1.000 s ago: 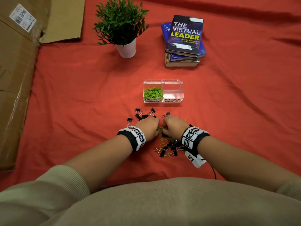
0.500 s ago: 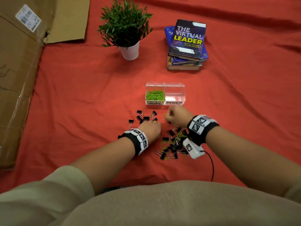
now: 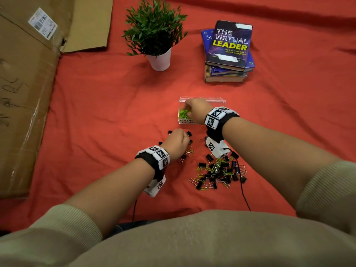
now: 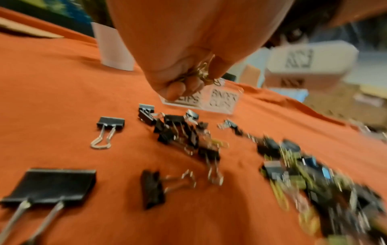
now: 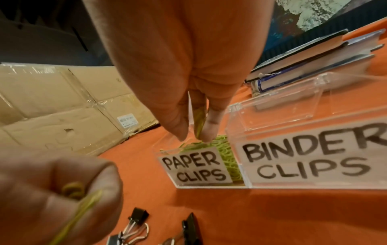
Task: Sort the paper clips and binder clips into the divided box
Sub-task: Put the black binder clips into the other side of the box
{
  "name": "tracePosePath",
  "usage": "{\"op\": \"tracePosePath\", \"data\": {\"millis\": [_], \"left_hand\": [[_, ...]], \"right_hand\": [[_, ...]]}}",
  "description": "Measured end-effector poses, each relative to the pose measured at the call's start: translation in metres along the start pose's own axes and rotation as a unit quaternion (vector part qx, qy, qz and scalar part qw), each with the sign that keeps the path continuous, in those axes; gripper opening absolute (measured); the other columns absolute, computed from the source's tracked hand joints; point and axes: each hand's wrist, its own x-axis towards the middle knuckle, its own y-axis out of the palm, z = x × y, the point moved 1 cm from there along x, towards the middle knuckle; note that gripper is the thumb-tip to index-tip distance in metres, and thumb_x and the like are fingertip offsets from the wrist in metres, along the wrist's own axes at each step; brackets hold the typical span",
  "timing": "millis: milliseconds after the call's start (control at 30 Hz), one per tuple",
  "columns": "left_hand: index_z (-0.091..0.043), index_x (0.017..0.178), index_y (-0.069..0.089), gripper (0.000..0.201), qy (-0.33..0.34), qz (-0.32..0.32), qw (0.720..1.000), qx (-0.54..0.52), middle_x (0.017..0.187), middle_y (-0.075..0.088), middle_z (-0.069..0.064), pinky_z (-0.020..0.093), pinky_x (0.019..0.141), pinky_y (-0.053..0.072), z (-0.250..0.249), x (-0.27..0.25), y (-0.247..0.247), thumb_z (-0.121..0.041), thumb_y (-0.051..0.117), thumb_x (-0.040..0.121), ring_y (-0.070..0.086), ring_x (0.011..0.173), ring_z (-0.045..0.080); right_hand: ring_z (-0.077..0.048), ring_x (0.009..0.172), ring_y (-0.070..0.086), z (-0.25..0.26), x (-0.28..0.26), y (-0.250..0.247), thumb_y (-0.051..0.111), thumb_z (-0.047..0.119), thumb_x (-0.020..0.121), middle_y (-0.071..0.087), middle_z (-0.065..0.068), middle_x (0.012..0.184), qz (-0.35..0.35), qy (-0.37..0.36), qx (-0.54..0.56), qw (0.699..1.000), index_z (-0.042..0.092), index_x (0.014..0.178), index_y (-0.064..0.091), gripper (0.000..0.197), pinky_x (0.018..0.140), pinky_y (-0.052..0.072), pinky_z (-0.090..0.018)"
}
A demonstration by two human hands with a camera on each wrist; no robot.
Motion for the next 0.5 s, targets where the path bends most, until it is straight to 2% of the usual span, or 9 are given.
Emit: {"op": "tracePosePath", "data": {"millis": [100,167,233,300,367,433,500], "left_hand": [[-0.012,0.083,0.047,0.016,-0.064,-0.023,0.997,-0.046,0.067,0.046,-0.002,0.031,0.059,0.032,0.001,0.009,-0.013,-0.015,0.037,0.096,0.041,0.062,0.017],[-0.014,0.082,0.048,0.017,-0.078,-0.032,0.993,-0.086,0.063,0.045,-0.003,0.029,0.054,0.031,-0.001,0.015,-0.022,-0.016,0.037,0.096,0.04,0.056,0.016],[-0.015,0.084,0.047,0.017,-0.073,-0.046,0.992,-0.093,0.061,0.043,-0.003,0.027,0.049,0.03,-0.007,0.023,-0.03,-0.016,0.037,0.097,0.037,0.052,0.014],[-0.014,0.088,0.046,0.013,-0.052,-0.069,0.995,-0.058,0.066,0.047,0.001,0.029,0.052,0.034,-0.014,0.035,-0.038,-0.016,0.038,0.097,0.04,0.056,0.017],[-0.01,0.093,0.049,0.012,-0.024,-0.082,0.996,0.006,0.078,0.055,0.01,0.033,0.062,0.039,-0.021,0.052,-0.043,-0.013,0.038,0.096,0.049,0.067,0.022],[-0.003,0.103,0.051,0.017,-0.013,-0.072,0.994,0.087,0.091,0.06,0.017,0.034,0.067,0.039,-0.029,0.068,-0.044,-0.012,0.038,0.097,0.056,0.08,0.03],[-0.001,0.106,0.053,0.019,-0.002,-0.058,0.987,0.152,0.103,0.061,0.018,0.035,0.072,0.04,-0.034,0.083,-0.044,-0.008,0.039,0.095,0.057,0.092,0.033]], "right_hand": [[-0.025,0.106,0.061,-0.003,-0.008,-0.007,0.05,0.001,0.084,0.064,-0.008,0.118,-0.031,-0.012,0.05,0.998,0.014,0.115,0.063,0.035,0.09,0.047,-0.03],[-0.022,0.098,0.062,-0.007,-0.02,-0.016,0.048,0.001,0.084,0.067,-0.007,0.109,-0.088,-0.012,0.098,0.991,0.013,0.108,0.066,0.031,0.088,0.049,-0.03],[-0.021,0.089,0.063,-0.016,-0.038,-0.018,0.05,0.004,0.086,0.068,-0.007,0.099,-0.109,-0.003,0.136,0.985,0.01,0.098,0.065,0.02,0.083,0.052,-0.033],[-0.017,0.085,0.061,-0.027,-0.061,-0.008,0.053,0.006,0.087,0.066,-0.004,0.093,-0.066,0.007,0.132,0.989,0.01,0.094,0.063,0.013,0.078,0.052,-0.028],[-0.015,0.082,0.059,-0.037,-0.084,0.013,0.054,0.007,0.086,0.064,-0.001,0.091,0.025,0.004,0.074,0.997,0.011,0.092,0.064,0.012,0.073,0.048,-0.024],[-0.017,0.08,0.058,-0.047,-0.101,0.035,0.057,0.009,0.083,0.065,-0.004,0.09,0.101,-0.004,0.005,0.995,0.01,0.091,0.064,0.011,0.068,0.042,-0.025],[-0.02,0.083,0.057,-0.056,-0.111,0.049,0.062,0.015,0.081,0.064,-0.005,0.093,0.125,-0.01,-0.033,0.992,0.01,0.092,0.062,0.012,0.067,0.04,-0.027]]}}
